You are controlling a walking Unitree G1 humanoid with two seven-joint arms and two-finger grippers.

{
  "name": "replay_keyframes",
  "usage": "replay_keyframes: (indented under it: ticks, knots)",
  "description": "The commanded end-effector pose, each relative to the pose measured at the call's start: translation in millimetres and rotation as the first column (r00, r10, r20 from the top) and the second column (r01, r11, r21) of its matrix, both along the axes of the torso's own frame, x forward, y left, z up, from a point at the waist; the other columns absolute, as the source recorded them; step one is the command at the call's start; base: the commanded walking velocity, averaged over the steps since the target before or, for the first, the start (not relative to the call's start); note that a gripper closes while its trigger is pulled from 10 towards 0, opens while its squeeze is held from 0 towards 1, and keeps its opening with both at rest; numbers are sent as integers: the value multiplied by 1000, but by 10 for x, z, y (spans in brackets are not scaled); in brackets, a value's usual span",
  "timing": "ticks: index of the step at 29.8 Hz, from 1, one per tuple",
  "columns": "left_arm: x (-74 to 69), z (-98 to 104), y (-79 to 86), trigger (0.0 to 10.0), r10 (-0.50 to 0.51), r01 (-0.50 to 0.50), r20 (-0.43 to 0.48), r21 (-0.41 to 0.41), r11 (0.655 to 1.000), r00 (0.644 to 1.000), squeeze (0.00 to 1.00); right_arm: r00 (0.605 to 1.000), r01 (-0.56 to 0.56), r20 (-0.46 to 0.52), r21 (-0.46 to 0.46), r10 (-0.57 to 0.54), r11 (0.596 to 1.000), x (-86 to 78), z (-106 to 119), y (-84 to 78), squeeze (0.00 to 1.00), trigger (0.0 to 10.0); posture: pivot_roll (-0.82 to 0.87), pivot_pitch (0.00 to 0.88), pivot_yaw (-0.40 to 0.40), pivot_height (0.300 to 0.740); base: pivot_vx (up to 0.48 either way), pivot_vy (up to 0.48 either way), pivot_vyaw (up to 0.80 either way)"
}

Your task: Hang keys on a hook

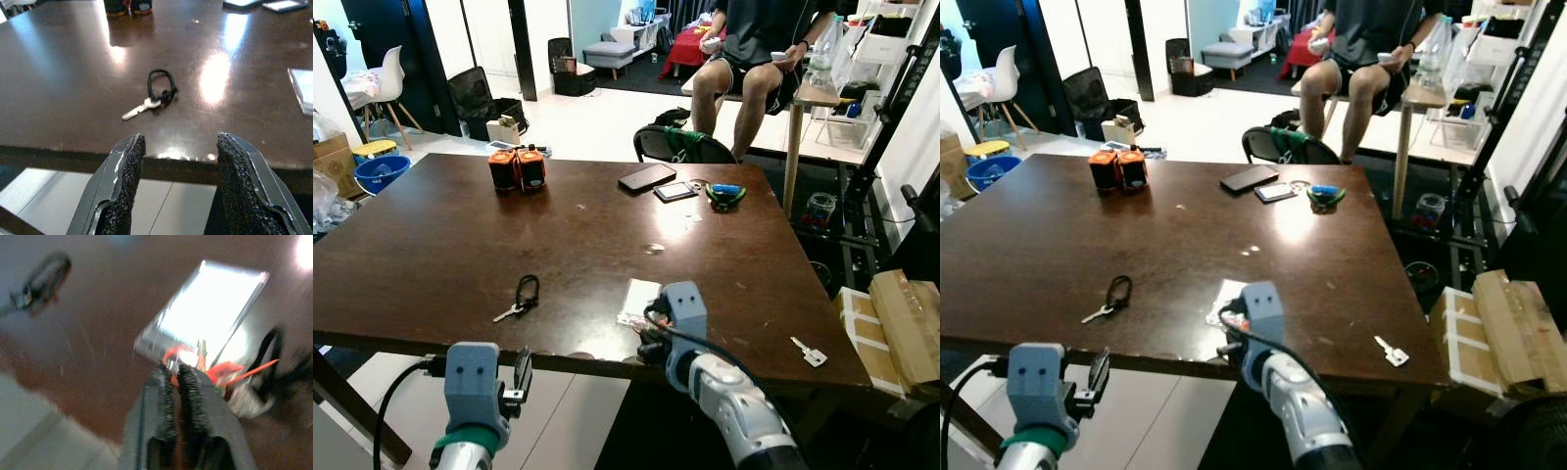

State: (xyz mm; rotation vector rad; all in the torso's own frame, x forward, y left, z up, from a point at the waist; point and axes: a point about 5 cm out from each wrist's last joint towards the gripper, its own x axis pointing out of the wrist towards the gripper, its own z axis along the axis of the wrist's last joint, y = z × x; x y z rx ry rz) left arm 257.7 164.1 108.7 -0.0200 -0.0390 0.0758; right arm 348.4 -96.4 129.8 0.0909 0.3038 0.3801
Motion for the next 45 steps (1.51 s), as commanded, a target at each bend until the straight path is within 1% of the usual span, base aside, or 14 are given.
replay_keyframes:
  ticks: [1,5,7,9,12,19,20,21,22,23,29,31,38,45]
  knots:
    - [-21,-45,43,10000,11,-11,-29,0,1000,1000,0,1000,27,2,37,-27,999,24,3,-7,1000,10000,-91,56,121,740,0,0,0]
    - [-14,-41,48,10000,12,-12,-30,1,1000,999,0,999,47,25,57,-48,997,58,55,-24,1000,10000,-89,59,123,740,0,0,0]
    - [5,-32,60,10000,13,-13,-32,1,1000,999,0,997,27,64,89,-32,996,117,177,-12,1000,10000,-84,69,125,740,0,0,0]
    - [11,-30,64,10000,12,-12,-33,1,1000,999,0,998,2,68,91,-8,996,116,201,5,1000,10000,-84,69,125,740,0,0,0]
    - [18,-26,69,10000,11,-11,-34,-1,1000,999,0,998,-20,66,78,15,997,96,196,13,1000,10000,-85,74,125,740,0,0,0]
    - [28,-20,73,10000,10,-10,-35,-3,1000,999,0,999,3,52,74,-7,997,97,164,-30,1000,10000,-84,79,128,740,0,0,0]
    - [34,-18,75,10000,8,-8,-37,-3,1000,999,0,999,-19,37,50,17,999,93,141,-12,733,10000,-87,84,131,740,0,0,0]
    - [38,-16,75,10000,6,-6,-38,-4,1000,999,0,999,-36,26,32,35,999,89,125,3,733,10000,-87,84,131,740,0,0,0]
    - [43,-14,78,10000,5,-5,-39,-4,1000,999,0,998,-54,15,17,54,998,84,113,21,267,10000,-86,87,131,740,0,0,0]
    - [46,-12,80,10000,4,-5,-40,-5,1000,999,0,998,-61,11,13,61,998,83,108,29,0,10000,-86,87,131,740,0,0,0]
    - [51,-8,86,10000,5,-5,-40,-6,1000,999,0,998,-55,12,16,55,998,89,114,1,0,10000,-84,90,130,740,0,0,0]
    - [54,-5,89,10000,3,-4,-41,-8,1000,999,0,1000,-22,7,18,22,1000,104,105,-84,0,10000,-86,94,133,740,0,0,0]
    - [57,-2,90,10000,1,-1,-42,-9,1000,999,0,1000,0,0,17,0,1000,109,92,-151,0,10000,-86,94,133,740,0,0,0]
    - [59,-1,90,10000,-2,2,-43,-13,1000,999,0,997,81,-1,27,-81,996,143,101,-363,0,10000,-86,94,133,740,0,0,0]
